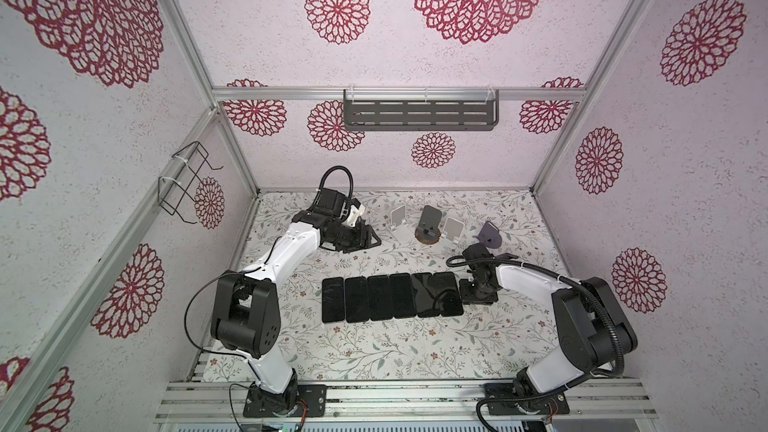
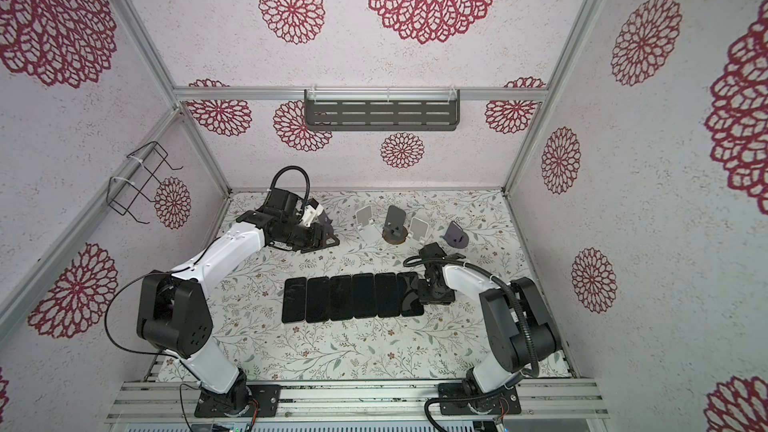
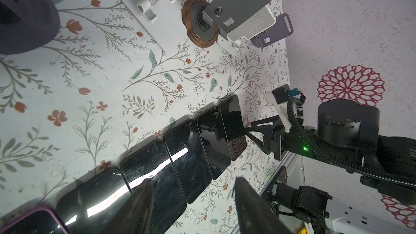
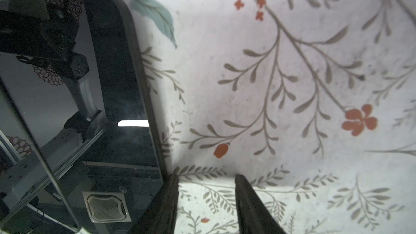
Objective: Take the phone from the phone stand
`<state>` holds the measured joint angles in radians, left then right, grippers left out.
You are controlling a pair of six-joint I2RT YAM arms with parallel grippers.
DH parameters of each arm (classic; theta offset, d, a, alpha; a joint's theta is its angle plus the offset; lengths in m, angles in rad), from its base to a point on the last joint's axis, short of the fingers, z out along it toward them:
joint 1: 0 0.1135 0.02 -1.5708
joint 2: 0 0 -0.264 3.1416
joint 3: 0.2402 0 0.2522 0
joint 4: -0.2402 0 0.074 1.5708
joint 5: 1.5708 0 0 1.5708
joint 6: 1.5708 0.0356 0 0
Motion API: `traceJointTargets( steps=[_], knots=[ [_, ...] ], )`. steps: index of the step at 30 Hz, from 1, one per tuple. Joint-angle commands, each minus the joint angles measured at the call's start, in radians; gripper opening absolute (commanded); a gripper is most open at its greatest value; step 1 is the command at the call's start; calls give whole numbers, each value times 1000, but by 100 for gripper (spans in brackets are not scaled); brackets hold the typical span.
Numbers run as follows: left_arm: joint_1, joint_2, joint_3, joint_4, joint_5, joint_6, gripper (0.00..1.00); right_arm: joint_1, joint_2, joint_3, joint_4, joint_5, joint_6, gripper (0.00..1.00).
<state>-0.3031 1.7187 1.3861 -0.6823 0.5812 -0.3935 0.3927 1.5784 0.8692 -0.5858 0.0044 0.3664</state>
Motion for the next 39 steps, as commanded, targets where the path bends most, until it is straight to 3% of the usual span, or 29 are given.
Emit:
traceJointTargets(
  steps=[1, 8, 12, 15, 20, 21, 30, 33, 39],
  knots=[
    [-6, 16, 8, -6, -7, 13, 61, 10, -7, 31, -17, -4, -2, 46],
    [-6, 12, 8, -6, -9, 14, 61, 9, -50, 39, -46, 41, -14, 48],
    [-7, 7, 8, -6, -15, 17, 61, 7, -117, 60, -71, 111, -37, 54],
    [-6, 0, 8, -6, -21, 22, 61, -3, -201, 64, -61, 176, -60, 62],
    [-5, -32, 2, 2, -63, 36, 61, -45, -342, 24, 9, 310, -115, 98],
    [-4, -43, -2, 5, -80, 39, 61, -56, -356, 15, 15, 321, -122, 99],
    [-5, -216, -81, 108, -312, 55, 63, -98, -441, -123, 194, 386, -181, 99],
    [-1, -285, -102, 142, -438, 83, 71, -100, -486, -197, 290, 429, -199, 99],
    [2, -428, -192, 219, -709, 65, 80, -104, -529, -297, 483, 480, -227, 99]
  ],
)
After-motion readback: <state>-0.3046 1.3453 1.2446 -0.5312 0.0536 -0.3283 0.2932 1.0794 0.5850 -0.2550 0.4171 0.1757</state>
